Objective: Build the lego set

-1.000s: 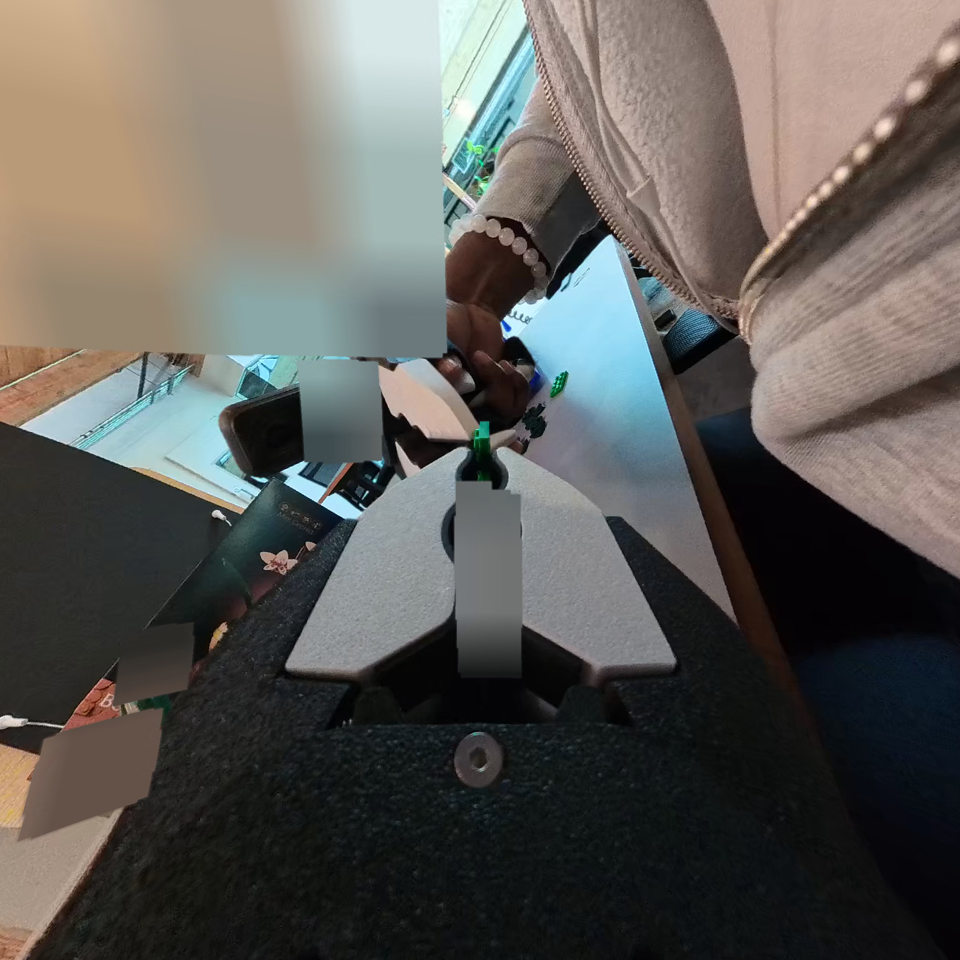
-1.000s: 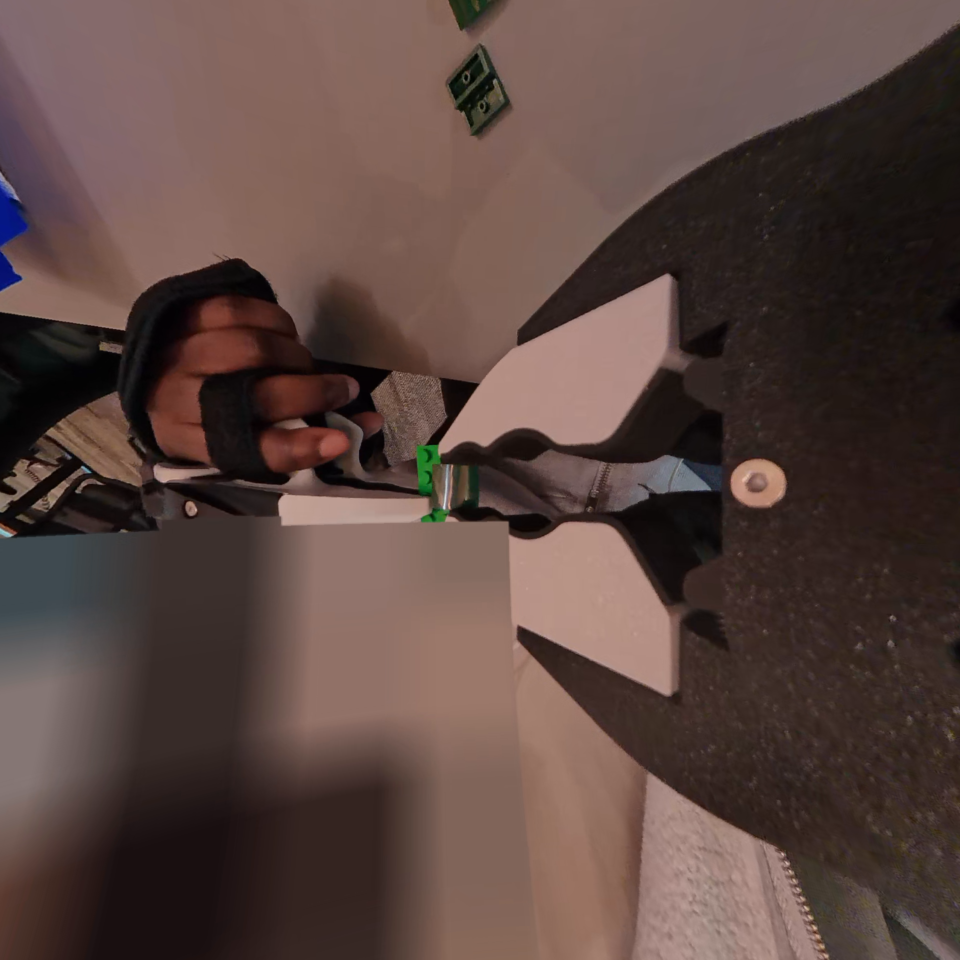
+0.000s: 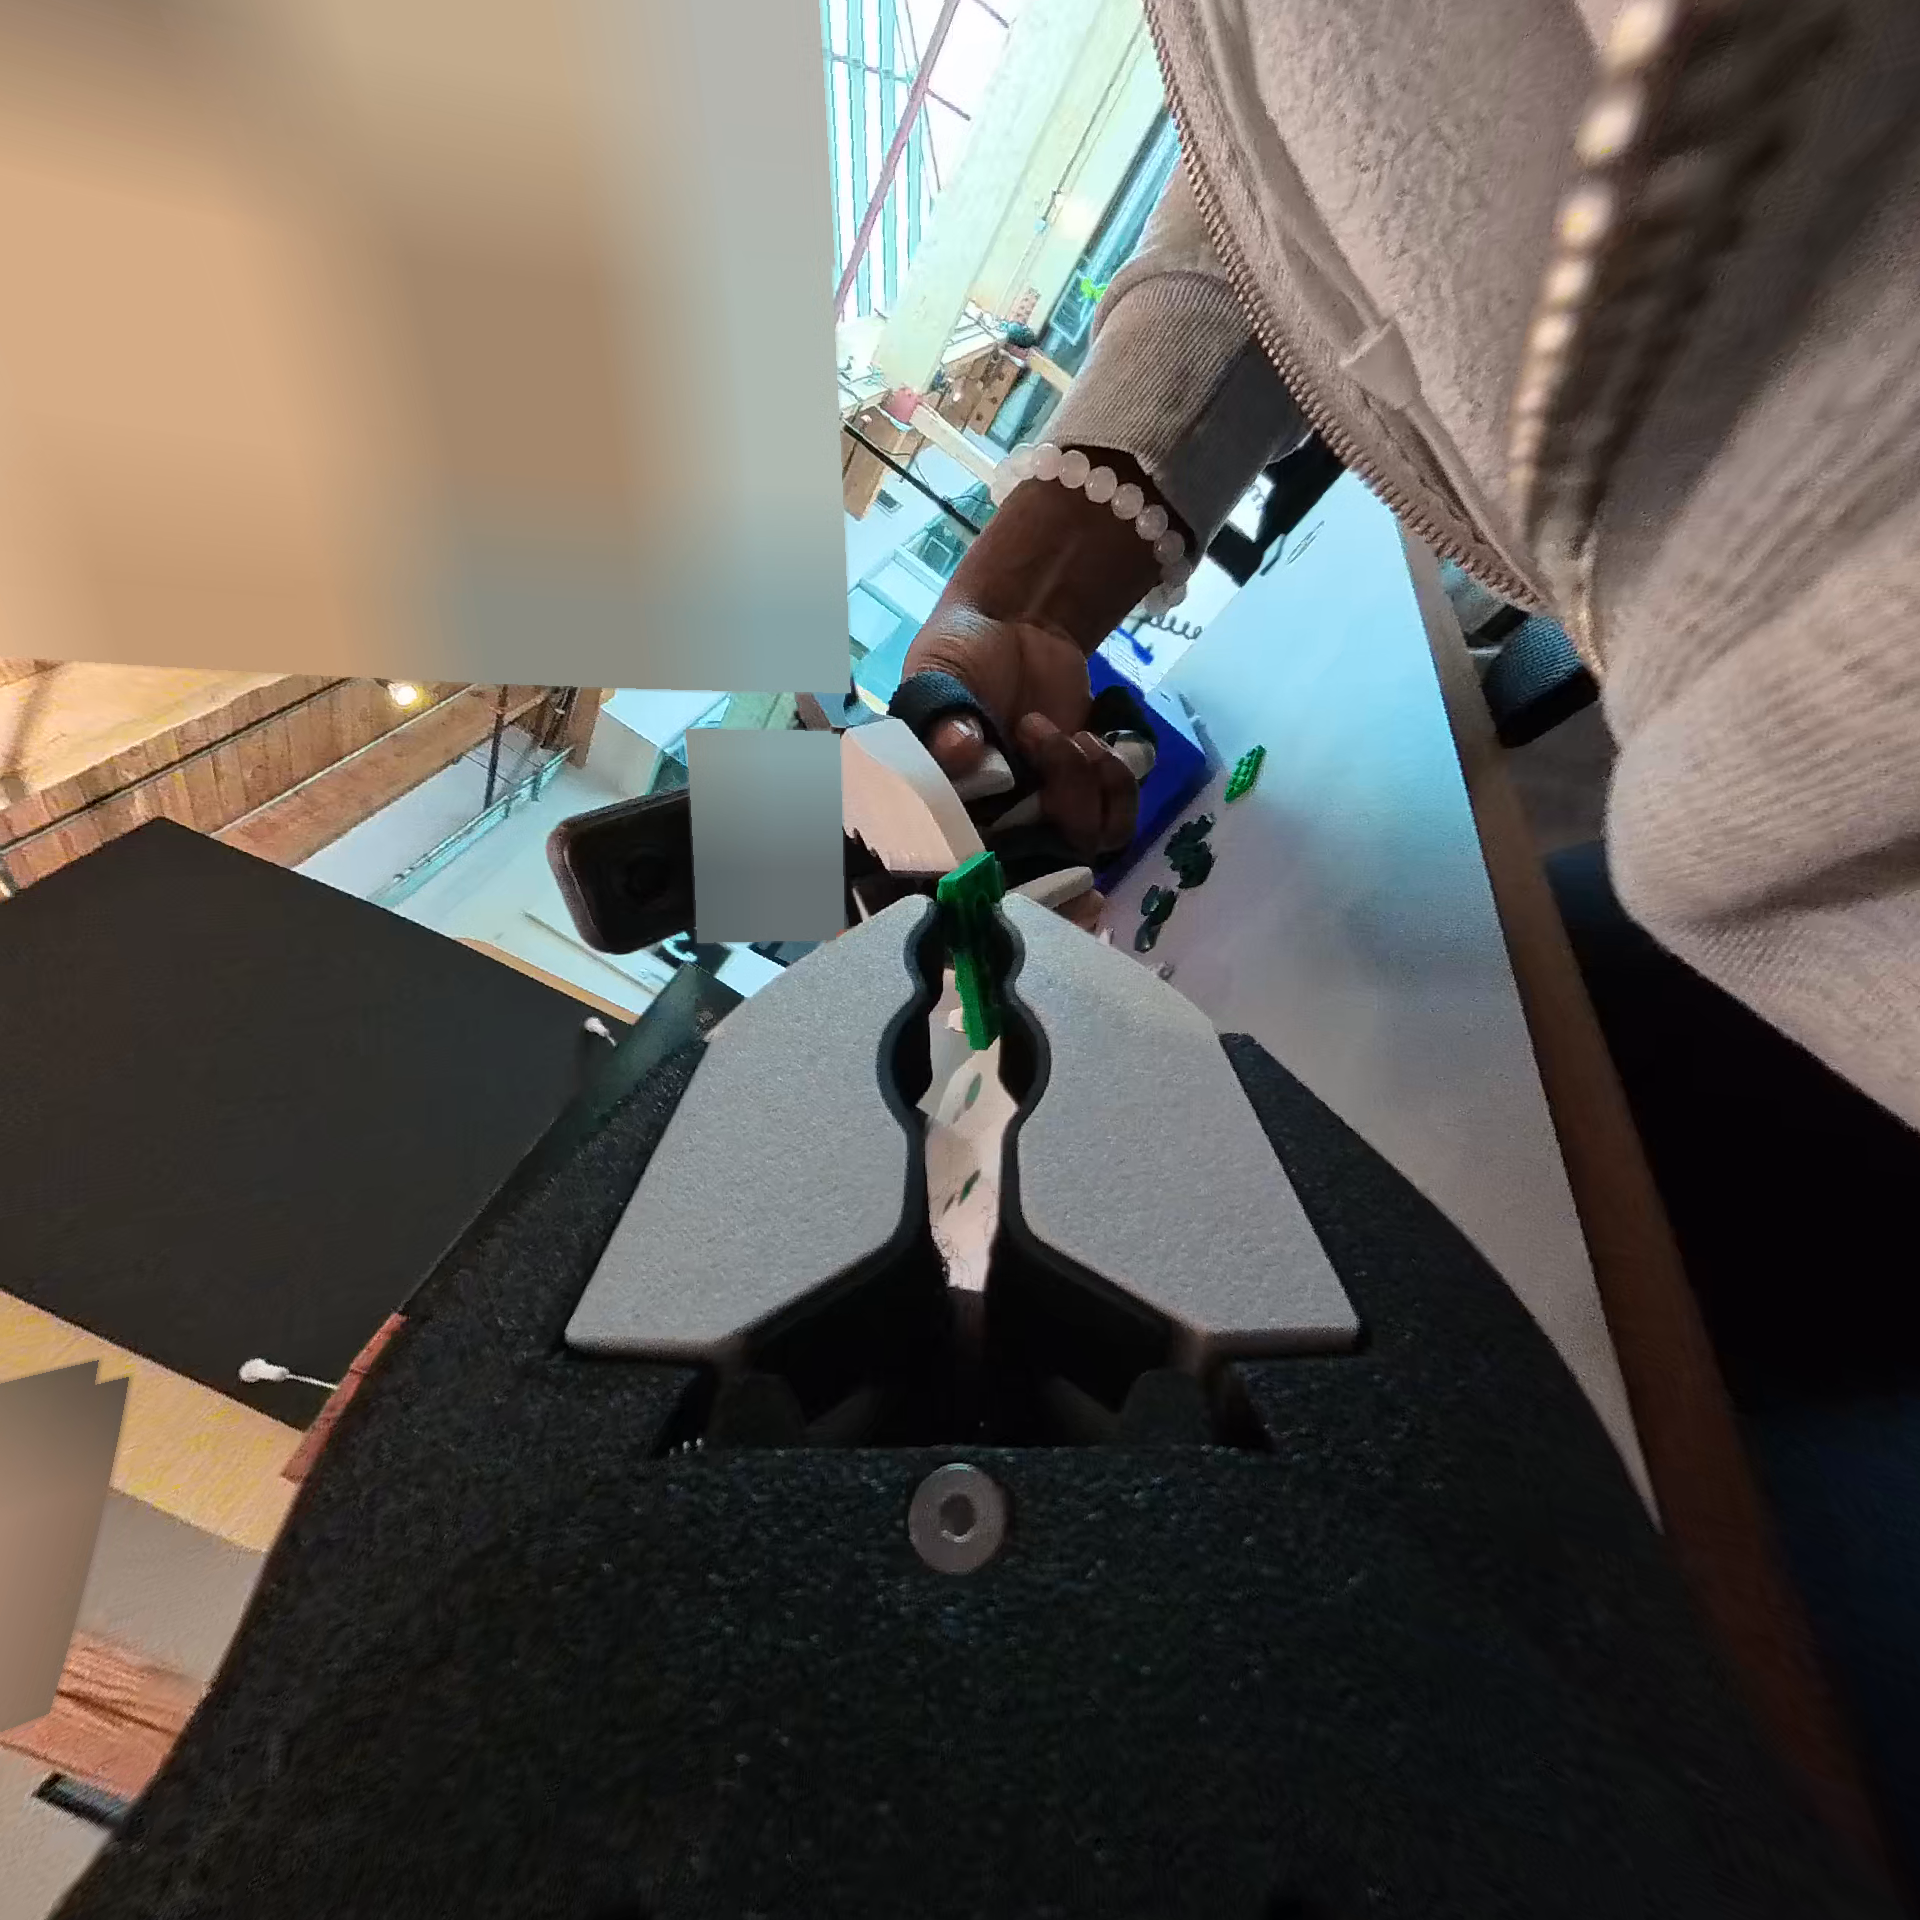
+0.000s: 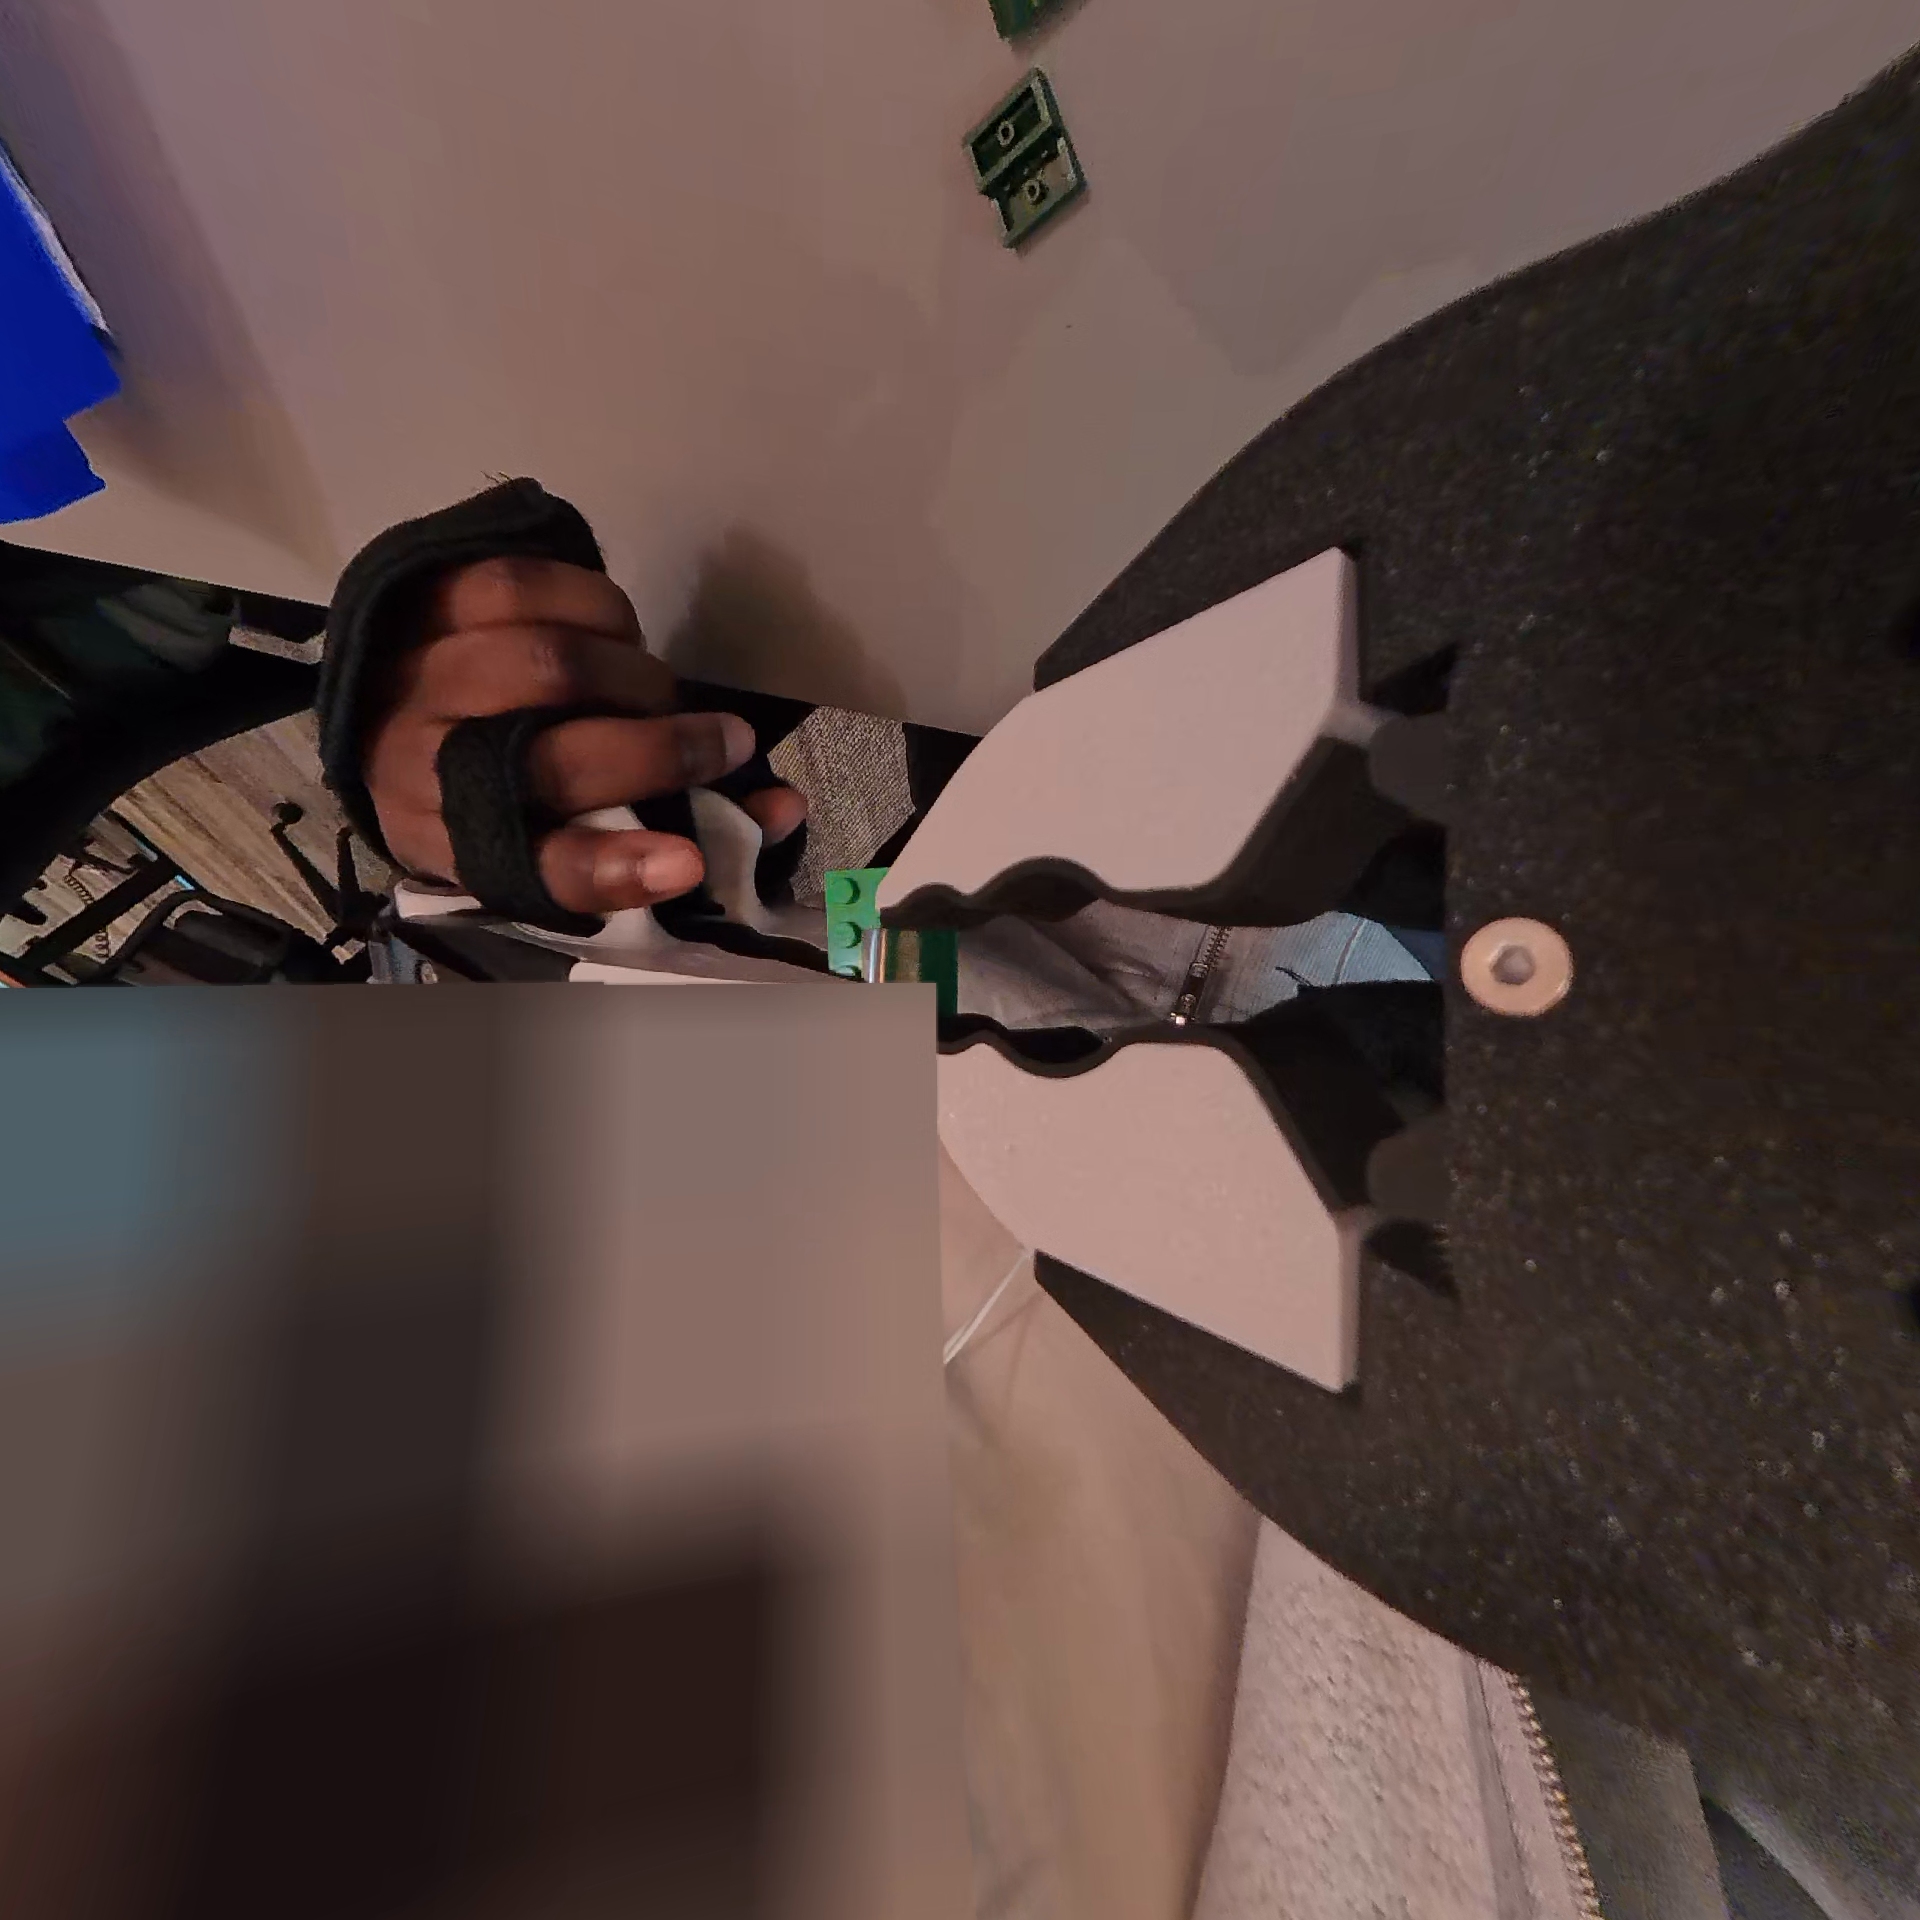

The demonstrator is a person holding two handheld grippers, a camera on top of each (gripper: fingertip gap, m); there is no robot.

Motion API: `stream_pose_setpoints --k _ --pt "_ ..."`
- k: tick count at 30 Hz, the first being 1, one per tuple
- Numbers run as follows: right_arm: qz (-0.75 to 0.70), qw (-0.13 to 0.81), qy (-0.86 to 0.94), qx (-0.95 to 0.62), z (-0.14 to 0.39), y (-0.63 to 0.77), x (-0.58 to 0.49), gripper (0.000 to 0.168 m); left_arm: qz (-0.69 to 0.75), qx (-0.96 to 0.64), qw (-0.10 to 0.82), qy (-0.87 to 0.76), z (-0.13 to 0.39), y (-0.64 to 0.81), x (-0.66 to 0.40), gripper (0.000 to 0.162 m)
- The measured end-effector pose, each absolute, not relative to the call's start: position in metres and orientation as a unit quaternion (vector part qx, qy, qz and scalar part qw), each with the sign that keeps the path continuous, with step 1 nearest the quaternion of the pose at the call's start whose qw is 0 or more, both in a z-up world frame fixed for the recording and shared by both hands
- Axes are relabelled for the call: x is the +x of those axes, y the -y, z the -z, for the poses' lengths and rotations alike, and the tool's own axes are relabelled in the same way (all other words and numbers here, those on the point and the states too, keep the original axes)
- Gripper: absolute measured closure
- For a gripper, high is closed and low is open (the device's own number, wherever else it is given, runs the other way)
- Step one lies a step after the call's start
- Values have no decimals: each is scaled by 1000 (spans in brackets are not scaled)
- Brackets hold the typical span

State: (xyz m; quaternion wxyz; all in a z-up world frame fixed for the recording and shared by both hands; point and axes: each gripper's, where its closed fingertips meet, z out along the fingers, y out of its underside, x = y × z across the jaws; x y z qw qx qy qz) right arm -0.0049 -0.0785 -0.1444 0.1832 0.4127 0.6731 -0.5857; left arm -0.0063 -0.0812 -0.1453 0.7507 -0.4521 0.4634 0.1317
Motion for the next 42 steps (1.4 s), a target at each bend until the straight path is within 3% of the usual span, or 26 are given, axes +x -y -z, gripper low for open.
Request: stream_pose_setpoints --k 9,22,29,42 --pt "575 175 -685 413 143 78 -4 153 -185 -439 732 -487 146 83 -7 157" --pt "498 53 -821 274 117 73 2 153 -329 -329 696 -547 119 80 1 157" --pt "474 16 -843 252 99 66 6 153 -345 -269 695 -571 100 72 8 156" --pt "466 8 -843 269 99 60 7 153 -319 -298 710 -553 101 54 6 148"
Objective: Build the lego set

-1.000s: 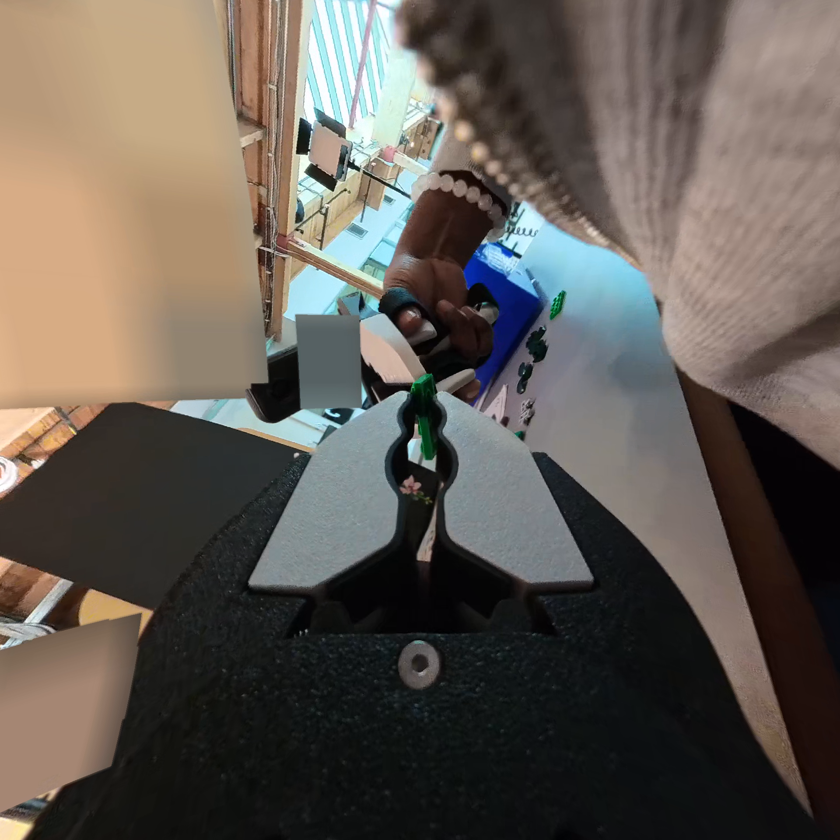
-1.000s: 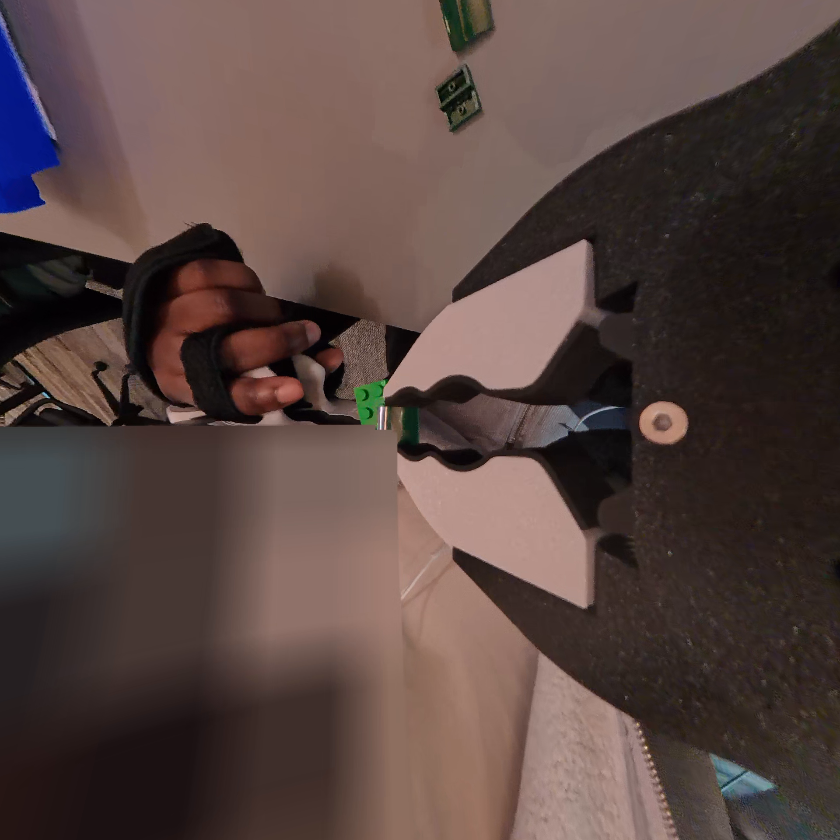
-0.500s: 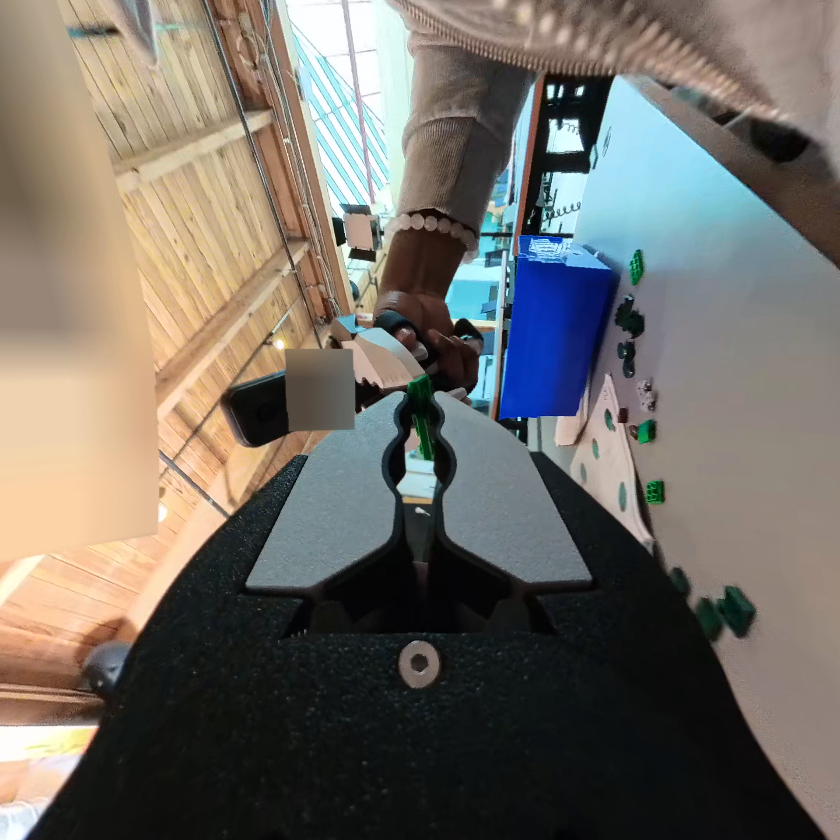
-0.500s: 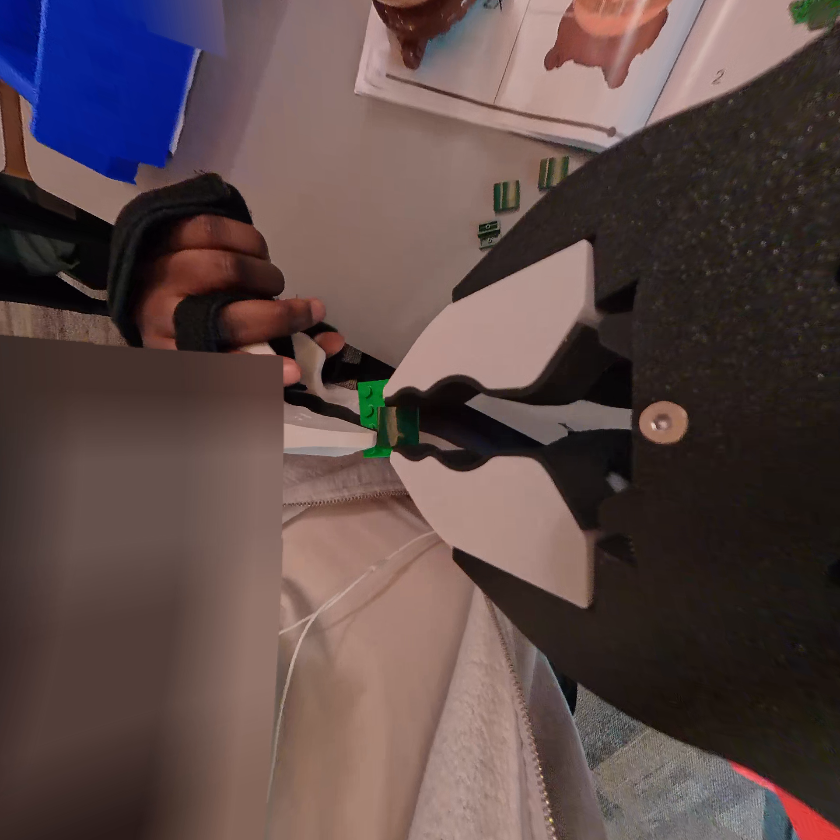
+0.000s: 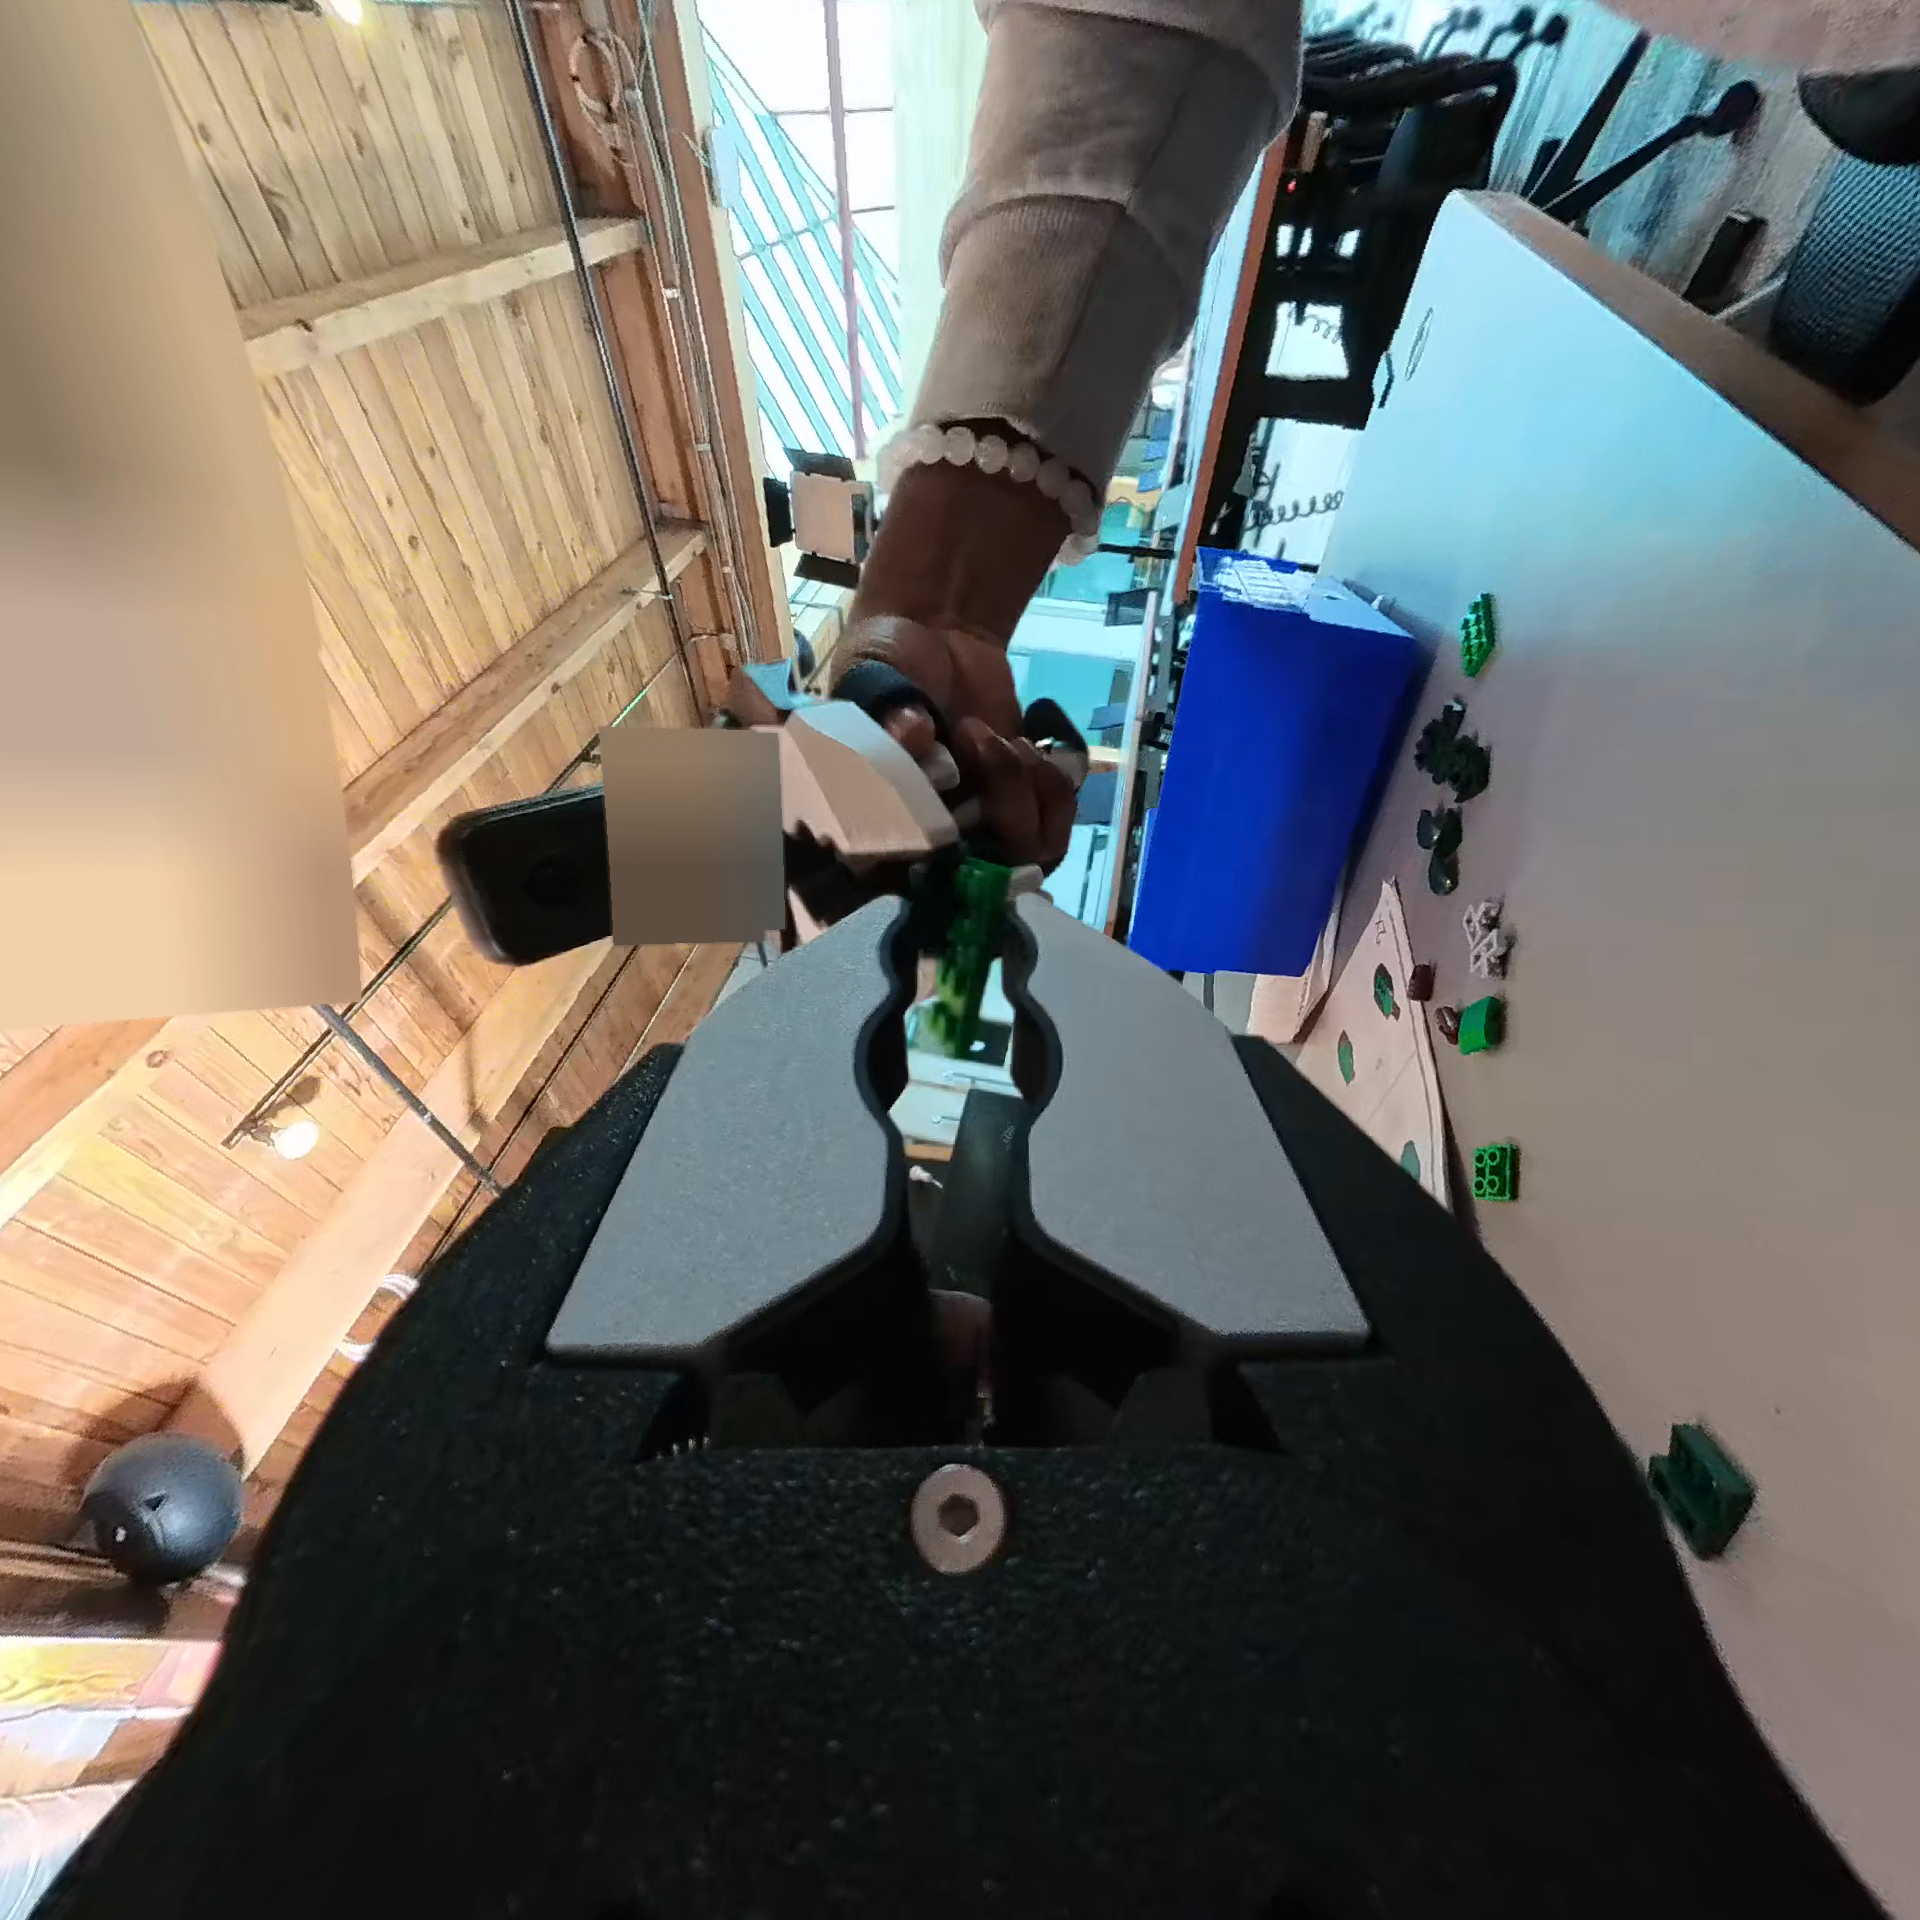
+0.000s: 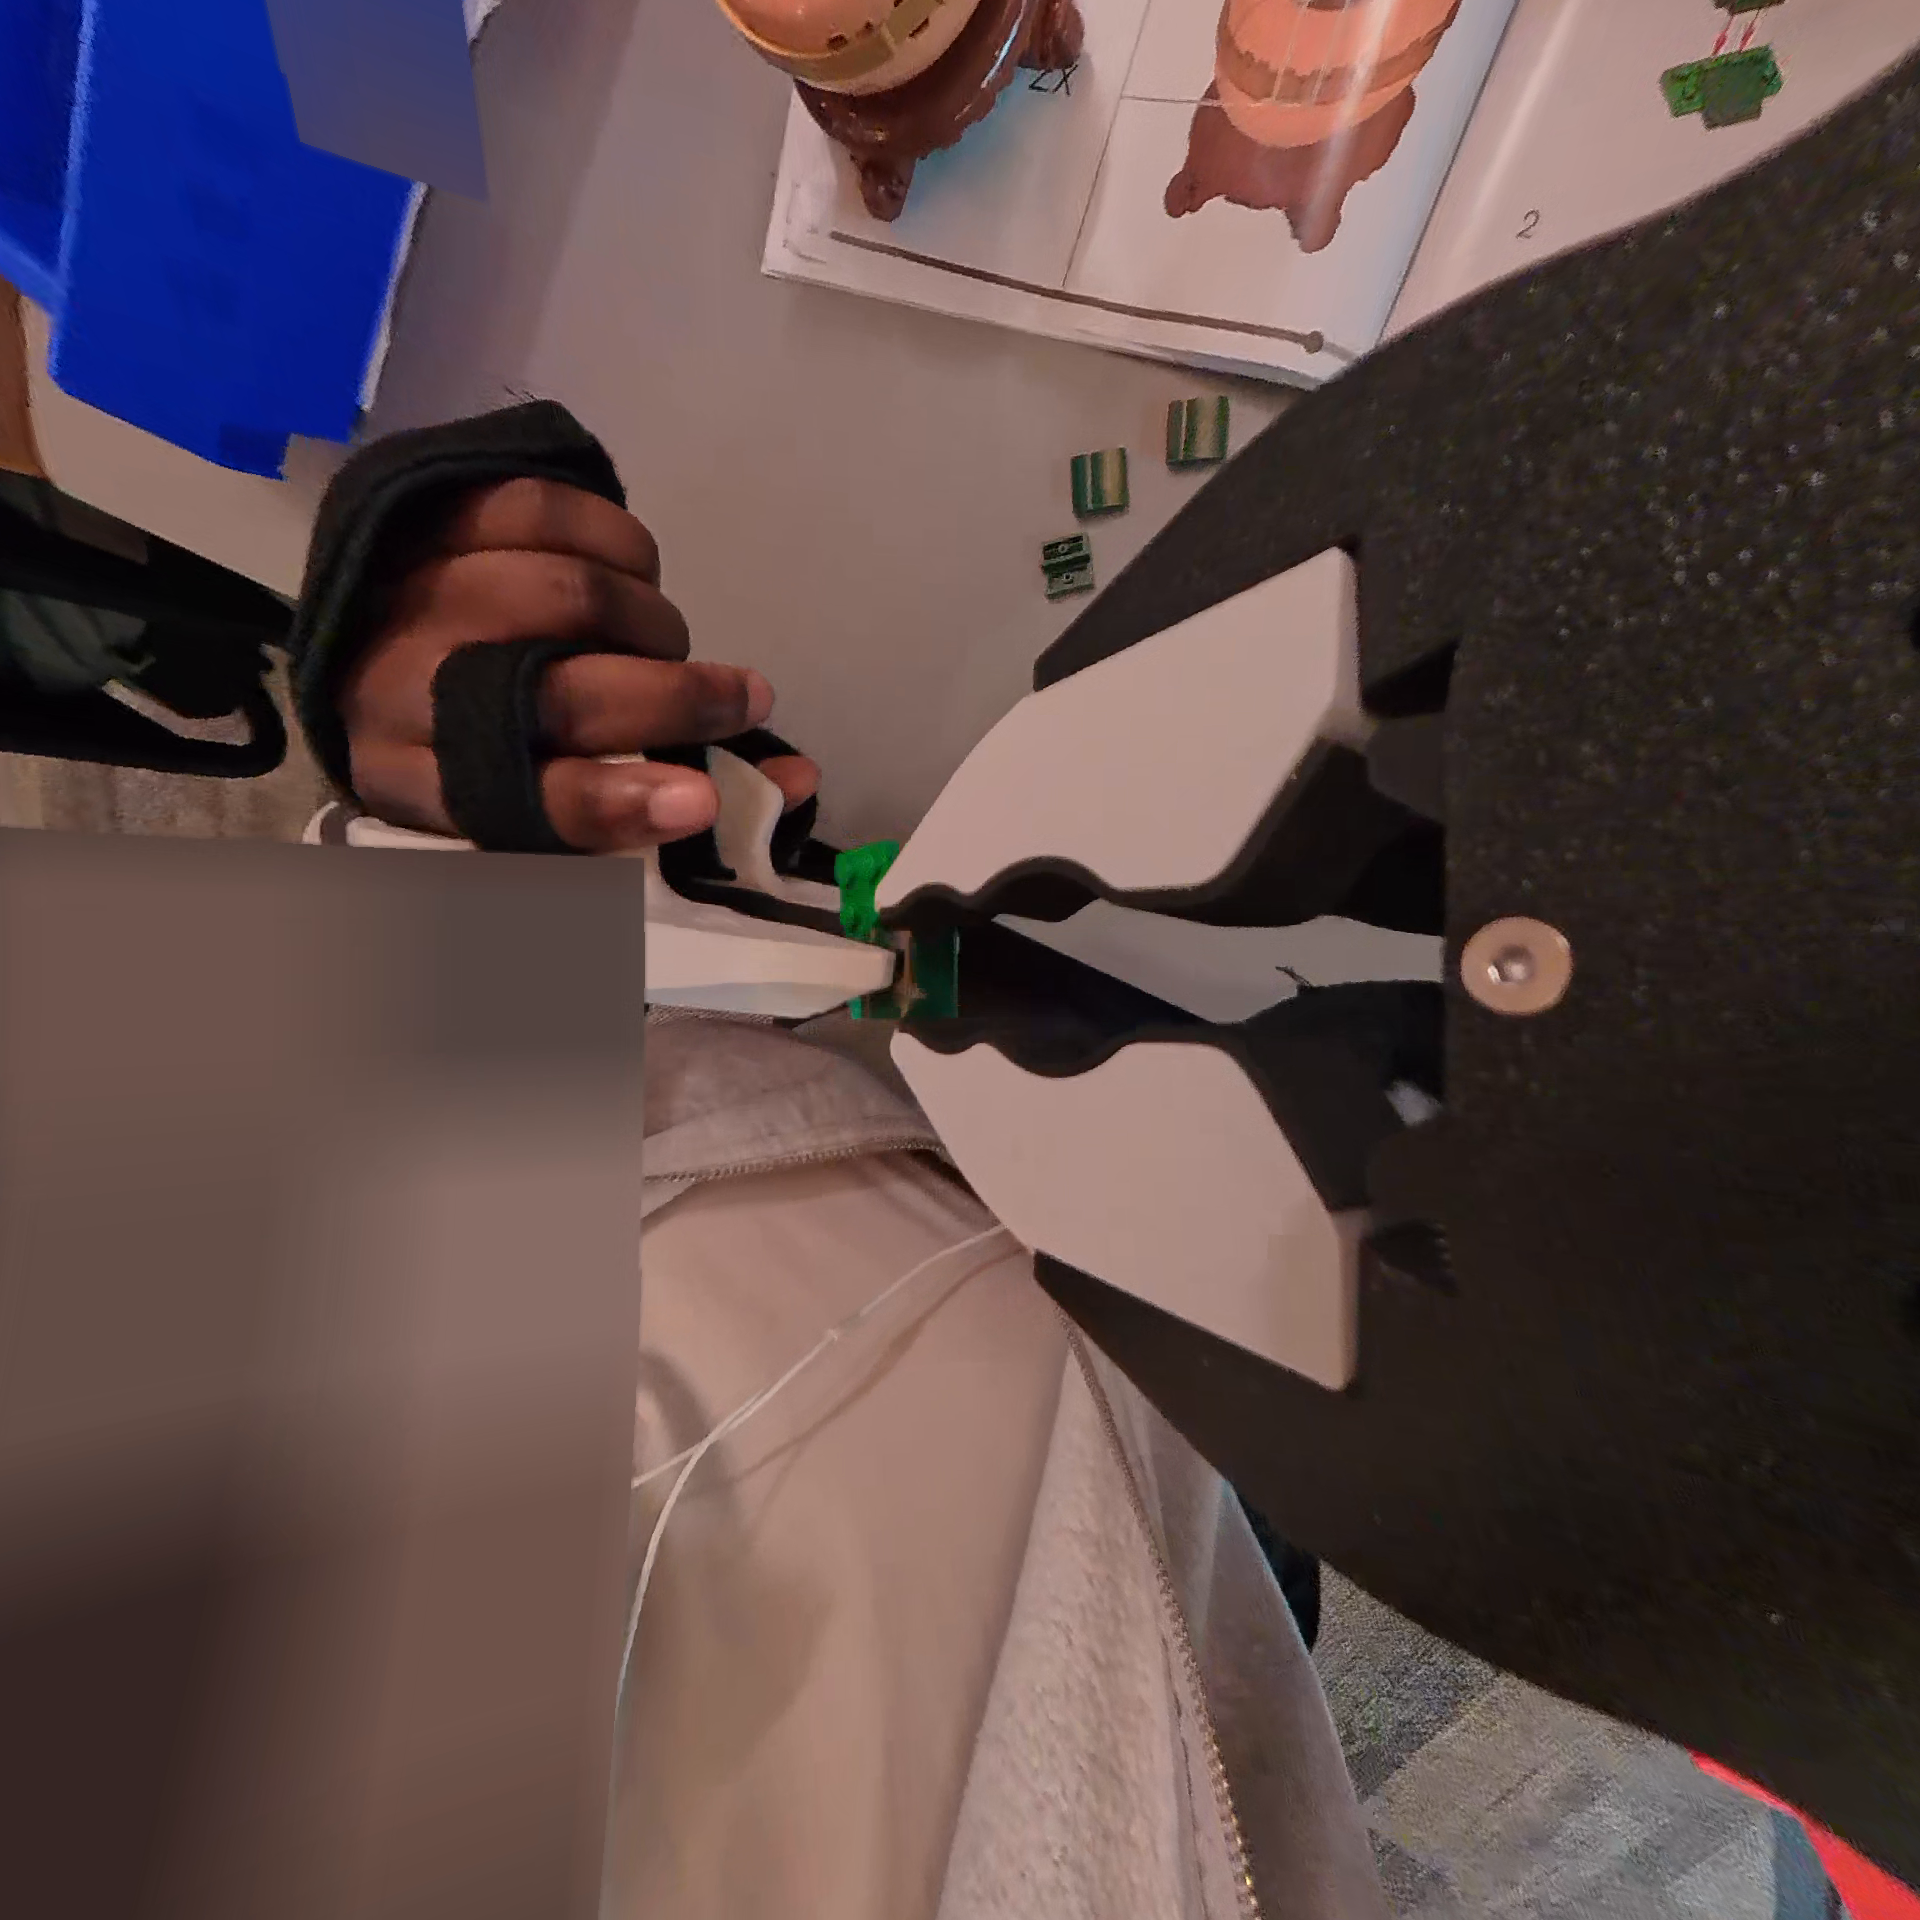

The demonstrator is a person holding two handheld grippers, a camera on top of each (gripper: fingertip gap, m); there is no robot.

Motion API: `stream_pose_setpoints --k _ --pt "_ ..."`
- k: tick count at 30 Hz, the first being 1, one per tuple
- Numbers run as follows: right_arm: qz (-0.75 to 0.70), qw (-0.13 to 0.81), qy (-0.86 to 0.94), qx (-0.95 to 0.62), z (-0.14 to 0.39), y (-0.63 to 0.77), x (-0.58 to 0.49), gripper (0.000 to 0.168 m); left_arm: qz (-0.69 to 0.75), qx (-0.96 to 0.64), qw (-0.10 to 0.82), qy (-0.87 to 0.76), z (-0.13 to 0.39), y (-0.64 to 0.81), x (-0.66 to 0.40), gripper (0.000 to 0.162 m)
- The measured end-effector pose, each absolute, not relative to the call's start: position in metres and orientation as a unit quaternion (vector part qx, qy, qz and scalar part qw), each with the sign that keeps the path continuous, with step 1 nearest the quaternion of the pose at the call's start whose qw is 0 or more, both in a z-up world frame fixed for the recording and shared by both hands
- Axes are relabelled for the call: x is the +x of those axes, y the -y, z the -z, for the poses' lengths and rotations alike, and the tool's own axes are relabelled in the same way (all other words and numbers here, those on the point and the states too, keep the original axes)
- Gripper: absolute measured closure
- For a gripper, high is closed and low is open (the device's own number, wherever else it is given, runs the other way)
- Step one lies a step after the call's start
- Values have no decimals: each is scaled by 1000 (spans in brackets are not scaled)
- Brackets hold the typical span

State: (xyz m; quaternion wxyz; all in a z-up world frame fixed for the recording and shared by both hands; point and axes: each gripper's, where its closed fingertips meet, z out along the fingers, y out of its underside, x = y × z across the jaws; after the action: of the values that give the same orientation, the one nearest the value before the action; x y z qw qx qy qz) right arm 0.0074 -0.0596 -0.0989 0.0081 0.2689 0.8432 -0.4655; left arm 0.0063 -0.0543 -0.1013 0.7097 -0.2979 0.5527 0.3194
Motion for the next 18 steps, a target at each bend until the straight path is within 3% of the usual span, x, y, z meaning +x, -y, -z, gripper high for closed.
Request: stream_pose_setpoints --k 5,18 --pt "453 15 -848 275 101 57 8 153 -299 -304 719 -549 103 52 9 150" --pt "437 21 -854 281 104 53 12 153 -280 -304 710 -570 103 44 5 130"
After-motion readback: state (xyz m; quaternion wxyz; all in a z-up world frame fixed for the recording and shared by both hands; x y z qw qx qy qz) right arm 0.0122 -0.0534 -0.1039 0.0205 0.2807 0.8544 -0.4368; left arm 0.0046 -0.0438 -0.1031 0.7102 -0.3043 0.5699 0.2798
